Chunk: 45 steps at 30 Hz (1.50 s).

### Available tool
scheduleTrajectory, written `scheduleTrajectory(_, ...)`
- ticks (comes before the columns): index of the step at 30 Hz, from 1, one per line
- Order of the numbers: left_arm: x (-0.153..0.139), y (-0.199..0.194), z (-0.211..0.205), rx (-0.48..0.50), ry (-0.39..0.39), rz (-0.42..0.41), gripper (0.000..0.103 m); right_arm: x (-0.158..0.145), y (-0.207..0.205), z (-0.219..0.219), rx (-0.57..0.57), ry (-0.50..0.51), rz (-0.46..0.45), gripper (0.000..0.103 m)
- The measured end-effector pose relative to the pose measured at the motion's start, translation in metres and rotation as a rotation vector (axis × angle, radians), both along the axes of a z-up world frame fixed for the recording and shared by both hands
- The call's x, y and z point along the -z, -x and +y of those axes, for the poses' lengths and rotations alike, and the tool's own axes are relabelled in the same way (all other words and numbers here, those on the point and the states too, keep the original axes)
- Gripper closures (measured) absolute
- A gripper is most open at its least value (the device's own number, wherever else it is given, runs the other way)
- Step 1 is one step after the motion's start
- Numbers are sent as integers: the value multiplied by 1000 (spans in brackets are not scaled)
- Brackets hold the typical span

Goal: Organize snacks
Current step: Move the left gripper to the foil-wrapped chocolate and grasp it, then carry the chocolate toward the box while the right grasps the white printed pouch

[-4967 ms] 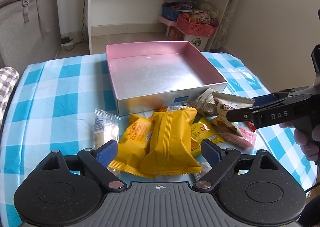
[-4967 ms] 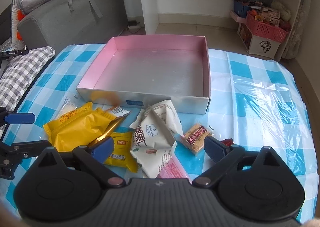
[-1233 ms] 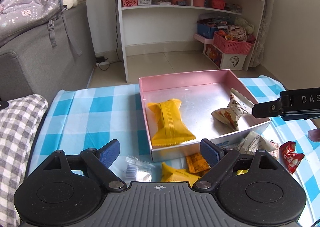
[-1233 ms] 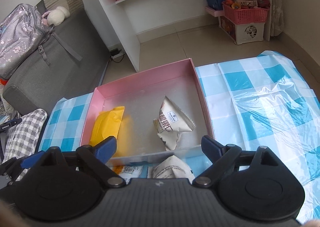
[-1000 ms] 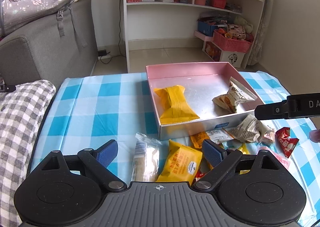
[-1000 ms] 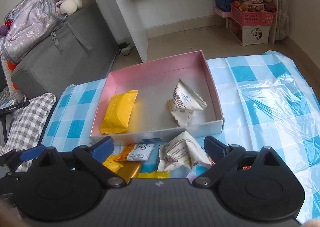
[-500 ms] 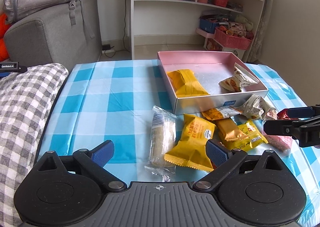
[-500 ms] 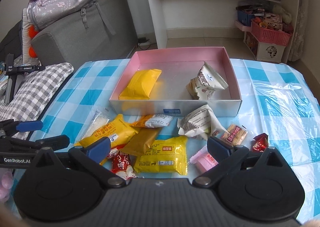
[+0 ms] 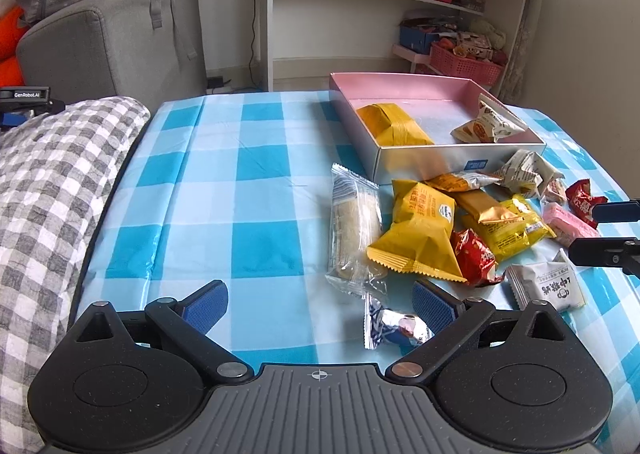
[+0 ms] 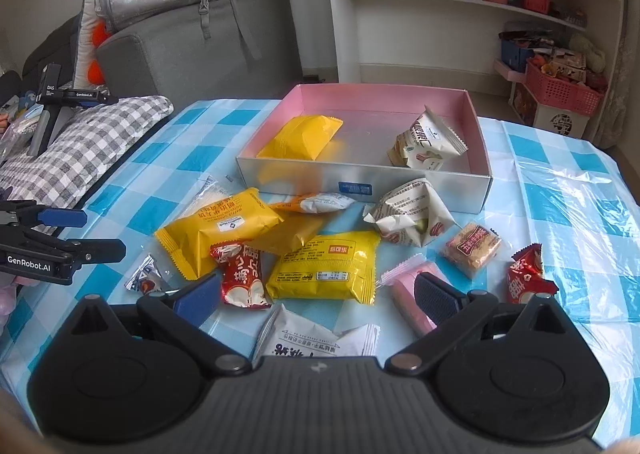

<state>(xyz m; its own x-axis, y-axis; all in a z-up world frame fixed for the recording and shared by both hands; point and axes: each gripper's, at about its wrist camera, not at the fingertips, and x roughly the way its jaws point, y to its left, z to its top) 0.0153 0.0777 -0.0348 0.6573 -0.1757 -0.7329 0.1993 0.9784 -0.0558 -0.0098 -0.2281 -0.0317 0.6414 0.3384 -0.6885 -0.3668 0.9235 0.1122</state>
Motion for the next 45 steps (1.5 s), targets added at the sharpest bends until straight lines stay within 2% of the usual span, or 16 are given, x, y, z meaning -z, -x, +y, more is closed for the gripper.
scheduleTrajectory(9, 18, 5, -8, 43, 33, 33, 3, 24, 9, 4, -29, 30, 74, 0)
scheduleTrajectory(20, 37, 9, -40, 148, -53, 33, 4, 43, 8, 11, -12, 85, 97, 0)
scheduleTrajectory(28, 43, 10, -50, 190, -83, 19, 8, 47, 5, 17, -11, 121, 67, 0)
scheduleTrajectory(34, 39, 8, -51, 199, -85, 16, 25, 47, 5, 21, -12, 155, 60, 4)
scheduleTrajectory(41, 35, 7, -51, 191, -92, 24, 55, 45, 3, 21, -9, 159, 61, 14)
scheduleTrajectory(45, 34, 7, -52, 189, -98, 34, 63, 43, 1, 23, -6, 158, 61, 22)
